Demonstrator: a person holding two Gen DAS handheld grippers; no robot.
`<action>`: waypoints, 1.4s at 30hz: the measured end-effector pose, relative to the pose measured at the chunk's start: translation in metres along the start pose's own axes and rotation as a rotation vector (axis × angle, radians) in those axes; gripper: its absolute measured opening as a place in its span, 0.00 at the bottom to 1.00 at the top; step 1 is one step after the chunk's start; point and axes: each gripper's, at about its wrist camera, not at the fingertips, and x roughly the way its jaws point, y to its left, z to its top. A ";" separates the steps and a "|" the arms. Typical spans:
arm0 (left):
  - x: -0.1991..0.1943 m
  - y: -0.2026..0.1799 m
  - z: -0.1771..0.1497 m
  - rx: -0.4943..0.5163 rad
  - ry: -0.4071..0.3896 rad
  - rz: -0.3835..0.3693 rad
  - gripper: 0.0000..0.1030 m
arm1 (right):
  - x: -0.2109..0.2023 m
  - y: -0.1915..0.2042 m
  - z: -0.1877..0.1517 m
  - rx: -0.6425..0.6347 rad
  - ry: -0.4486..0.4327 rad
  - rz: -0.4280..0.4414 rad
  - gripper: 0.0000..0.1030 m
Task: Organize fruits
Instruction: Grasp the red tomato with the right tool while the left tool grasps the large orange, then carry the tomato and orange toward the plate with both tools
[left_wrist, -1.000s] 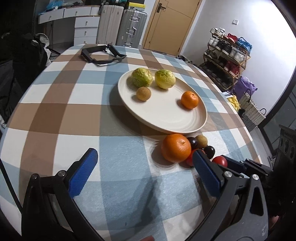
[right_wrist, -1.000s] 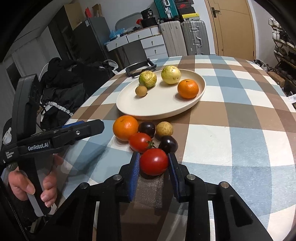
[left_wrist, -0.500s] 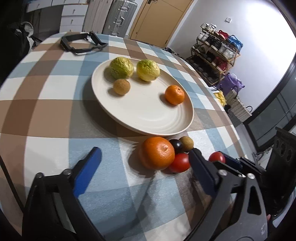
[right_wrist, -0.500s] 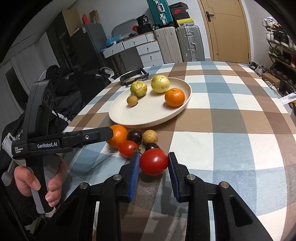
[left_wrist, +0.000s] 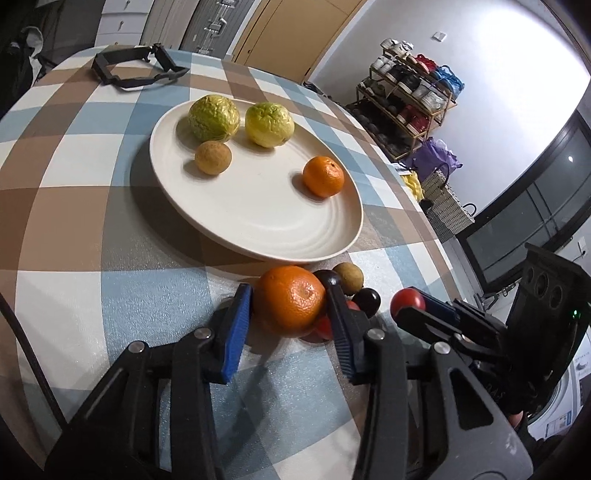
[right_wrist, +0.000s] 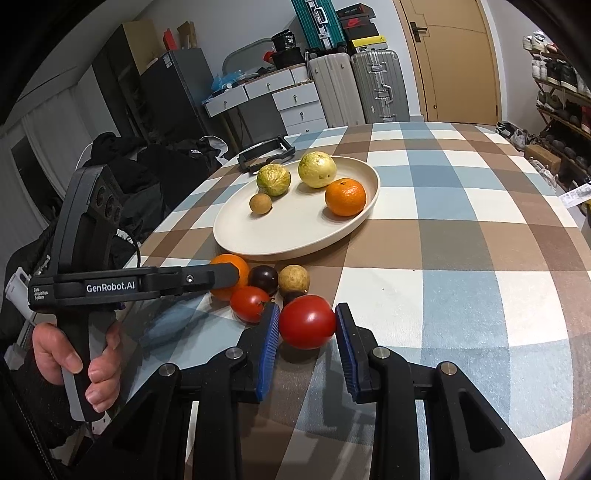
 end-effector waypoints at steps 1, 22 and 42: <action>-0.002 0.001 0.000 0.001 -0.003 -0.002 0.37 | 0.001 0.000 0.000 -0.002 0.001 0.000 0.30; -0.037 -0.004 0.062 0.065 -0.144 0.006 0.37 | 0.001 -0.013 0.074 -0.009 -0.087 0.019 0.30; 0.053 -0.016 0.118 0.127 -0.054 0.045 0.37 | 0.082 -0.055 0.173 0.046 -0.030 0.074 0.30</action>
